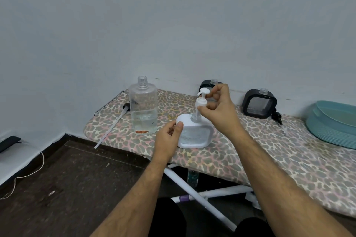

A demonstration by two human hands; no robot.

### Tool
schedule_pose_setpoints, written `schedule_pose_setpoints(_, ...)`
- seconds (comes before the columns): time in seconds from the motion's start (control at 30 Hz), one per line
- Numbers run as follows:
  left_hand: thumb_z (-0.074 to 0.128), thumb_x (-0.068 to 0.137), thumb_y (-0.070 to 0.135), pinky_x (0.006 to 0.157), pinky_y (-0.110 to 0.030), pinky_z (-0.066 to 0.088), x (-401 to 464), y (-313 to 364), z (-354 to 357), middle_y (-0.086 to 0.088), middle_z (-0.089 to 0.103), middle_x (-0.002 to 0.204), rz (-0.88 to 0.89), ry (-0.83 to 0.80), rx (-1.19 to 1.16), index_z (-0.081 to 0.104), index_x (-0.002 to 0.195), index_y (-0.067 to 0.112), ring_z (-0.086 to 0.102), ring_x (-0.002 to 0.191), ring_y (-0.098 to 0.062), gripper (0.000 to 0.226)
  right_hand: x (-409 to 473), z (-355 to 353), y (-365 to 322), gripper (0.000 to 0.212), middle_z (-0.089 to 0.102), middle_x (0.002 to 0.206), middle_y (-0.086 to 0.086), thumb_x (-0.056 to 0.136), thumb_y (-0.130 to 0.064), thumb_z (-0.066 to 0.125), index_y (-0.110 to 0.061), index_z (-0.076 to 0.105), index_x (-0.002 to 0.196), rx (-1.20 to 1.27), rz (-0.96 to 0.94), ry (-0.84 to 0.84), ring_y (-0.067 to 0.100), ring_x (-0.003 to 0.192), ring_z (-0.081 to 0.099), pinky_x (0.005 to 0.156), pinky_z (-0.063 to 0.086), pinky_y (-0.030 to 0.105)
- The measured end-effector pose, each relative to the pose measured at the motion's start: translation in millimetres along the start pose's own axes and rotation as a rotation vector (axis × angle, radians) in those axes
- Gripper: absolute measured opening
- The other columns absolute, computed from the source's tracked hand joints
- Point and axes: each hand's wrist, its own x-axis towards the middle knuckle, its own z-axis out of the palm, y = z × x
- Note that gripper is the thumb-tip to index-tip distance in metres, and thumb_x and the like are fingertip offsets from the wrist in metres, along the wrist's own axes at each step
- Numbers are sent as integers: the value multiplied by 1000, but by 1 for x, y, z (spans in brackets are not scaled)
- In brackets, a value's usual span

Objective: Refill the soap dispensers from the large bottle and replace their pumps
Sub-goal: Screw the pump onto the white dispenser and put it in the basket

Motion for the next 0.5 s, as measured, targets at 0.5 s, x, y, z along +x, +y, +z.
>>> schedule_pose_setpoints(0.5,52,84,60,61,-13,48,1,-4,1,8,72,83,-14,-12,-28,71,110,15,67,74,0,55,-14,9,22,50,59,113,-4,81,-12,74,-41,37,99,-122,-12,-7,-4,94,67,72,57,24)
